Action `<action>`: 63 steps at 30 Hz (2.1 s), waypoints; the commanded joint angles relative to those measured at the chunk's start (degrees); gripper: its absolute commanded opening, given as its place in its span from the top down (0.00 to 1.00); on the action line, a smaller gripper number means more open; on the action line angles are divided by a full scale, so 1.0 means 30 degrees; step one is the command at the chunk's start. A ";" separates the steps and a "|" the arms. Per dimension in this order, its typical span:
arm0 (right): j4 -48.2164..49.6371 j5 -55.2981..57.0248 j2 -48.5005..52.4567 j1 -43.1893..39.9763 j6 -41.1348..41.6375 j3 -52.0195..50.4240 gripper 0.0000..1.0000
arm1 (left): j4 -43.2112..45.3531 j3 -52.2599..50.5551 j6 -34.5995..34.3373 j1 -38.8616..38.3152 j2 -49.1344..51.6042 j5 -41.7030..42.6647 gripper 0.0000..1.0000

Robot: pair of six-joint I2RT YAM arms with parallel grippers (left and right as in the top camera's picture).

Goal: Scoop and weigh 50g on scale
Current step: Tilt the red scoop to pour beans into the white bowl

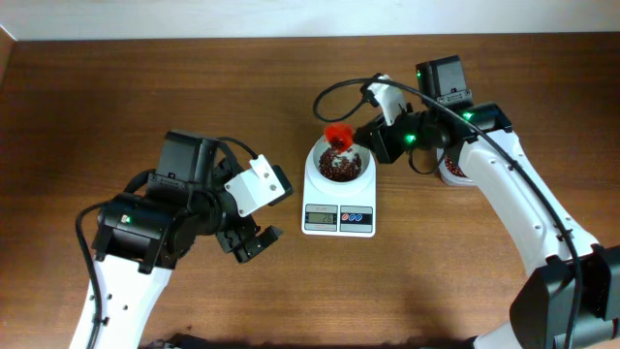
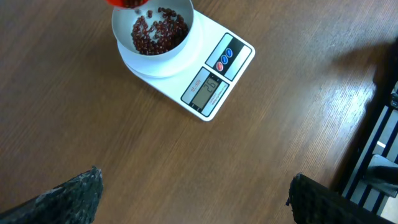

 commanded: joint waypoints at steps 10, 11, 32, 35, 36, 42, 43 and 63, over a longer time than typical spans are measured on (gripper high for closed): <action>-0.0525 0.1785 -0.0568 0.0095 0.0117 0.0080 0.96 | 0.0036 0.0313 -0.0095 0.0109 -0.0095 0.0007 0.01; -0.0634 0.3228 -0.0568 0.0102 0.0801 0.0080 0.96 | 0.0036 0.0313 -0.0095 0.0109 -0.0095 0.0007 0.01; -0.1421 0.1938 -0.0444 0.0087 -0.0474 0.0058 0.96 | 0.0036 0.0313 -0.0095 0.0109 -0.0095 0.0007 0.01; -0.1938 0.2127 -0.0423 0.0087 -0.0430 0.0058 0.96 | 0.0036 0.0313 -0.0102 0.0109 -0.0095 0.0007 0.01; -0.2091 0.1377 -0.0423 0.0080 -0.0437 0.0058 0.96 | 0.0036 0.0313 -0.0095 0.0109 -0.0095 0.0007 0.01; -0.1647 0.1413 -0.0335 0.0087 -0.0430 0.0058 0.96 | 0.0036 0.0313 -0.0095 0.0109 -0.0095 0.0007 0.01; -0.1676 0.1472 -0.0328 0.0087 -0.0430 0.0058 0.96 | 0.0036 0.0313 -0.0095 0.0109 -0.0095 0.0007 0.01; -0.2098 0.0787 -0.0321 0.0080 -0.0532 0.0058 0.96 | 0.0036 0.0313 -0.0095 0.0109 -0.0095 0.0007 0.01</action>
